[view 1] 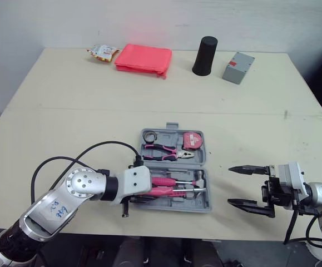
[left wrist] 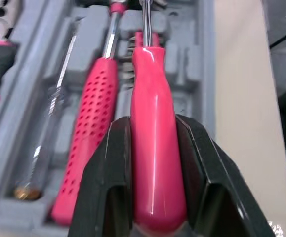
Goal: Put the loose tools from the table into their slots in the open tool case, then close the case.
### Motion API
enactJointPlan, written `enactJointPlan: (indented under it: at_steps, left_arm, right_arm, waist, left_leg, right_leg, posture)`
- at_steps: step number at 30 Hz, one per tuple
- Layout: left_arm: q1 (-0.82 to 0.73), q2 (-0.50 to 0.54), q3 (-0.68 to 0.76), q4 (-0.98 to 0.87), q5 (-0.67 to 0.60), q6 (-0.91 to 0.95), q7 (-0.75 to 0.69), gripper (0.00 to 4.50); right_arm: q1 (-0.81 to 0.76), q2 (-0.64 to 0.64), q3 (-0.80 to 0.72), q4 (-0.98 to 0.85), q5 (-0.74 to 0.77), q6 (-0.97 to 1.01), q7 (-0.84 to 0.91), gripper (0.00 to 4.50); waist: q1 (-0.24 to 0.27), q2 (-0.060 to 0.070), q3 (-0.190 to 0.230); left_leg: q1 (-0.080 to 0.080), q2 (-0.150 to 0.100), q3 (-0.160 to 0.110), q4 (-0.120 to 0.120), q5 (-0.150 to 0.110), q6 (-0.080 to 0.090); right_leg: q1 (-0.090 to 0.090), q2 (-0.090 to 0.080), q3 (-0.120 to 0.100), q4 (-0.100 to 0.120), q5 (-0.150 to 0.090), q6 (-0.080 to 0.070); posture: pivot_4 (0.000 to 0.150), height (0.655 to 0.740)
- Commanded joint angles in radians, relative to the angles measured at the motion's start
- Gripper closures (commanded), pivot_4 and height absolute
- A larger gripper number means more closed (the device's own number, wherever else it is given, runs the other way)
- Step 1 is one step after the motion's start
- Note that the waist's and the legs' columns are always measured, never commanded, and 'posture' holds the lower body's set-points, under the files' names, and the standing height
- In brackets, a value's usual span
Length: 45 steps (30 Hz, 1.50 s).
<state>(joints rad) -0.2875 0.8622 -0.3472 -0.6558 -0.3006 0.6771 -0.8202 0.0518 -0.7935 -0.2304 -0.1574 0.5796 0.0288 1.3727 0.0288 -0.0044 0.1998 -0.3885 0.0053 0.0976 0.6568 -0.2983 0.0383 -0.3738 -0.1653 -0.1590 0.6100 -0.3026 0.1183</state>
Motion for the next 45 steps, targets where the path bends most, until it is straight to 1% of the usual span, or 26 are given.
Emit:
enactJointPlan:
  at_steps: [1, 7, 9, 11, 19, 23, 24, 25, 26, 28, 29, 30, 32, 35, 37, 38, 41, 44, 45]
  left_arm:
    - [0.009, -0.005, -0.03, -0.028, 0.028, -0.03, -0.024, 3.91]
    - [0.008, -0.015, -0.035, -0.01, 0.055, -0.055, -0.037, 3.91]
    - [0.024, -0.002, -0.039, -0.01, 0.059, -0.075, -0.06, 3.91]
    - [0.04, -0.009, -0.031, -0.009, 0.06, -0.064, -0.048, 3.91]
    - [0.021, -0.004, -0.046, 0.082, 0.148, -0.156, -0.077, 3.91]
    - [0.021, -0.009, -0.048, 0.085, 0.133, -0.148, -0.101, 3.91]
    - [0.021, -0.009, -0.046, 0.074, 0.117, -0.152, -0.117, 3.41]
    - [0.02, -0.019, -0.039, 0.071, 0.119, -0.202, -0.122, 2.88]
    - [0.02, -0.027, -0.033, 0.069, 0.123, -0.24, -0.124, 2.61]
    - [0.025, -0.054, 0.003, 0.067, 0.11, -0.315, -0.118, 1.79]
    - [0.028, -0.061, 0.017, 0.067, 0.102, -0.336, -0.122, 1.23]
    - [0.042, -0.071, 0.05, 0.064, 0.069, -0.347, -0.126, 0.86]
    - [0.059, -0.083, 0.086, 0.062, 0.035, -0.355, -0.133, 0.86]
    - [0.083, -0.08, 0.124, 0.084, 0.03, -0.422, -0.155, 0.86]
    - [0.102, -0.166, 0.163, 0.106, -0.078, -0.412, -0.132, 1.41]
    - [0.109, -0.199, 0.158, 0.124, -0.089, -0.429, -0.129, 1.67]
    - [0.129, -0.264, 0.145, 0.165, -0.073, -0.478, -0.13, 3.02]
    - [0.159, -0.264, 0.113, 0.212, -0.024, -0.494, -0.142, 4.45]
    - [0.166, -0.265, 0.104, 0.227, -0.012, -0.493, -0.14, 4.45]
  right_arm:
    - [-0.012, 0.004, 0.001, -0.043, 0.006, 0.008, -0.023, 0.0]
    - [0.003, 0.005, 0.005, -0.064, 0.002, 0.012, -0.047, 0.0]
    - [0.007, 0.003, 0.003, -0.067, 0.0, 0.014, -0.055, 0.0]
    - [0.009, 0.0, 0.003, -0.068, -0.003, 0.012, -0.058, 0.0]
    - [0.004, -0.006, 0.006, -0.068, -0.007, 0.014, -0.067, 0.0]
    - [-0.004, -0.009, 0.009, -0.066, -0.007, 0.017, -0.069, 0.0]
    - [-0.007, -0.009, 0.01, -0.066, -0.008, 0.018, -0.07, 0.0]
    - [-0.009, -0.009, 0.011, -0.065, -0.008, 0.02, -0.071, 0.0]
    - [-0.011, -0.009, 0.012, -0.065, -0.008, 0.022, -0.072, 0.0]
    - [-0.011, -0.01, 0.012, -0.064, -0.008, 0.022, -0.07, 0.0]
    - [-0.011, -0.011, 0.011, -0.063, -0.009, 0.021, -0.069, 0.0]
    - [-0.013, -0.011, 0.01, -0.06, -0.009, 0.022, -0.069, 0.0]
    - [-0.016, -0.012, 0.009, -0.056, -0.009, 0.022, -0.069, 0.0]
    - [-0.016, -0.012, 0.011, -0.052, -0.01, 0.021, -0.068, 0.0]
    - [-0.015, -0.004, 0.02, -0.049, -0.018, 0.017, -0.073, 0.0]
    - [-0.014, 0.0, 0.024, -0.049, -0.022, 0.015, -0.075, 0.0]
    - [-0.011, 0.003, 0.024, -0.049, -0.027, 0.012, -0.079, 0.0]
    - [0.007, 0.0, 0.003, -0.047, -0.031, 0.009, -0.091, 0.0]
    - [0.016, -0.003, -0.001, -0.046, -0.033, 0.006, -0.089, 0.0]
  waist:
    - [-0.001, 0.0, 0.0]
    - [0.004, 0.0, 0.0]
    - [0.004, 0.0, 0.0]
    - [0.003, 0.0, 0.0]
    - [0.003, 0.0, 0.0]
    - [0.003, 0.0, 0.0]
    - [0.003, 0.0, 0.0]
    - [0.002, 0.0, 0.0]
    - [0.002, 0.0, 0.0]
    - [0.001, 0.0, 0.0]
    - [0.001, 0.0, 0.0]
    - [0.0, 0.0, 0.0]
    - [-0.001, 0.0, 0.0]
    - [-0.003, 0.0, 0.0]
    - [-0.003, 0.001, 0.0]
    - [-0.003, 0.001, -0.001]
    - [0.0, 0.001, 0.0]
    - [-0.001, 0.001, -0.001]
    - [-0.002, 0.001, -0.001]
  left_leg:
    - [0.0, 0.0, 0.0, 0.0, 0.0, 0.0]
    - [0.0, 0.0, -0.001, 0.003, 0.0, 0.001]
    - [0.0, 0.0, -0.001, 0.003, -0.001, 0.001]
    - [0.0, 0.0, 0.0, 0.003, -0.001, 0.001]
    - [0.0, 0.0, -0.001, 0.005, -0.001, 0.002]
    - [0.0, 0.0, 0.0, 0.005, -0.001, 0.002]
    - [0.0, 0.001, -0.001, 0.005, -0.001, 0.002]
    - [0.0, 0.001, -0.001, 0.005, -0.001, 0.002]
    - [0.0, 0.001, -0.001, 0.005, -0.001, 0.002]
    - [0.0, 0.001, -0.001, 0.005, -0.001, 0.002]
    - [-0.001, 0.001, -0.001, 0.005, -0.001, 0.002]
    - [-0.001, 0.001, -0.001, 0.005, -0.002, 0.002]
    - [-0.001, 0.001, -0.001, 0.005, -0.002, 0.002]
    - [0.0, 0.001, 0.0, 0.005, -0.002, 0.002]
    - [0.0, 0.001, 0.0, 0.005, -0.002, 0.002]
    - [0.0, 0.001, 0.0, 0.006, -0.002, 0.002]
    - [-0.001, 0.001, -0.001, 0.007, -0.002, 0.003]
    - [0.0, 0.0, -0.001, 0.007, -0.002, 0.003]
    - [0.0, 0.0, -0.001, 0.007, -0.002, 0.003]
  right_leg:
    - [0.0, 0.0, 0.0, 0.0, 0.0, 0.0]
    - [0.001, 0.0, 0.0, -0.001, 0.0, 0.0]
    - [0.001, -0.001, 0.0, -0.002, 0.0, 0.0]
    - [0.001, -0.001, 0.0, -0.001, 0.0, 0.0]
    - [0.001, -0.001, 0.0, -0.001, 0.0, 0.0]
    - [0.001, -0.001, 0.0, 0.0, 0.0, 0.0]
    - [0.001, -0.001, 0.0, 0.0, 0.0, 0.0]
    - [0.001, -0.001, 0.0, 0.0, 0.0, 0.0]
    - [0.001, -0.001, 0.0, 0.0, 0.0, 0.0]
    - [0.001, -0.001, 0.0, 0.0, 0.0, 0.0]
    - [0.001, -0.001, 0.0, 0.0, 0.0, 0.0]
    - [0.001, -0.001, 0.0, -0.001, 0.0, 0.0]
    - [0.001, -0.001, 0.0, 0.0, 0.0, 0.0]
    - [0.001, -0.001, 0.0, 0.0, 0.0, 0.0]
    - [0.001, -0.001, 0.0, 0.0, 0.0, 0.0]
    - [0.001, -0.001, 0.0, 0.0, 0.0, 0.0]
    - [0.002, -0.001, 0.0, 0.0, 0.0, 0.0]
    - [0.002, -0.001, 0.0, 0.0, 0.0, 0.0]
    - [0.002, -0.001, -0.001, 0.0, 0.0, 0.0]
  posture:
    - [0.15, 0.74]
    - [0.15, 0.74]
    - [0.15, 0.74]
    - [0.15, 0.74]
    - [0.15, 0.74]
    - [0.15, 0.74]
    - [0.15, 0.74]
    - [0.15, 0.74]
    - [0.15, 0.74]
    - [0.15, 0.74]
    - [0.15, 0.74]
    - [0.15, 0.74]
    - [0.15, 0.74]
    - [0.15, 0.74]
    - [0.15, 0.74]
    - [0.15, 0.74]
    - [0.15, 0.74]
    - [0.15, 0.74]
    - [0.15, 0.74]
